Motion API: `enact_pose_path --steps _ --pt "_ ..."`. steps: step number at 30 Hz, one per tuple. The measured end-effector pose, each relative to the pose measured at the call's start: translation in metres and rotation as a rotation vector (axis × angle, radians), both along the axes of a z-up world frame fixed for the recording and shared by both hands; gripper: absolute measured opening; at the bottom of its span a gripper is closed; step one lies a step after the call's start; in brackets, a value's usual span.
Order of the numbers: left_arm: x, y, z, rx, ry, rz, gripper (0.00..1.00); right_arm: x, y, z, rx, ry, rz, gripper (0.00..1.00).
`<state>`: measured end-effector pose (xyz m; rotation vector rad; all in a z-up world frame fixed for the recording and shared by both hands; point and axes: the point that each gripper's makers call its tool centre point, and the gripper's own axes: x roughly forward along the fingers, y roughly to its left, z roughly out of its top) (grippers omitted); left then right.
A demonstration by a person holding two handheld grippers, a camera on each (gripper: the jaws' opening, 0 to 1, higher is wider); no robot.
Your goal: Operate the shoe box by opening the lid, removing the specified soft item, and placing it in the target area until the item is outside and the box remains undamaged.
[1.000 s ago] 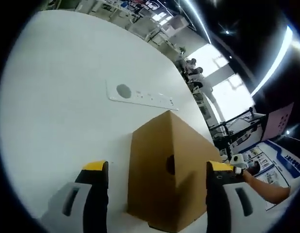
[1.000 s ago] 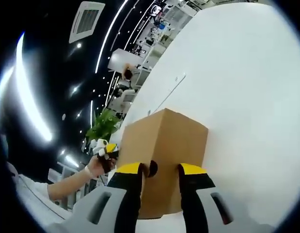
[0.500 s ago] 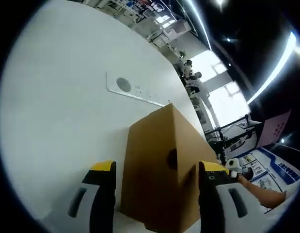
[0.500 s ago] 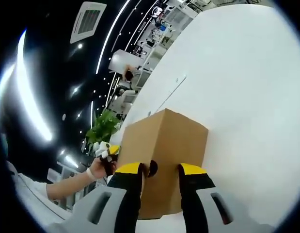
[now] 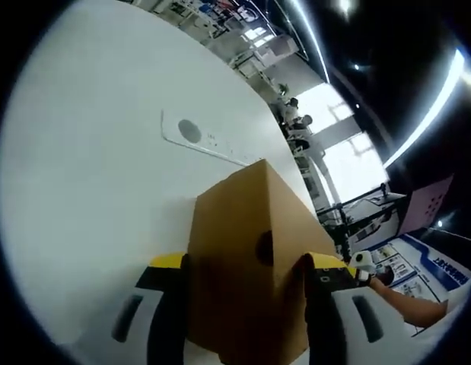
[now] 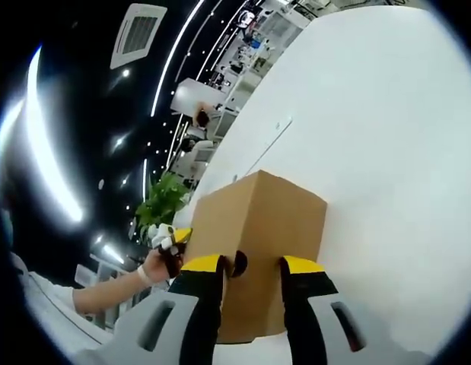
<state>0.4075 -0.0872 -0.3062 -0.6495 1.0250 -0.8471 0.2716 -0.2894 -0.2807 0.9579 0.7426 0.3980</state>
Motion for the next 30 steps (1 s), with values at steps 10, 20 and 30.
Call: enact_pose_path --steps 10,20,30 --pt "0.0 0.0 0.001 -0.02 0.001 0.01 0.56 -0.002 0.002 0.0 0.003 -0.004 -0.01 0.29" --pt "0.007 0.012 0.012 -0.076 0.029 0.039 0.37 -0.002 0.001 0.0 0.0 -0.004 -0.012 0.29" --pt "0.01 0.012 0.015 -0.133 0.065 0.052 0.3 -0.001 0.0 0.0 0.001 0.0 -0.021 0.29"
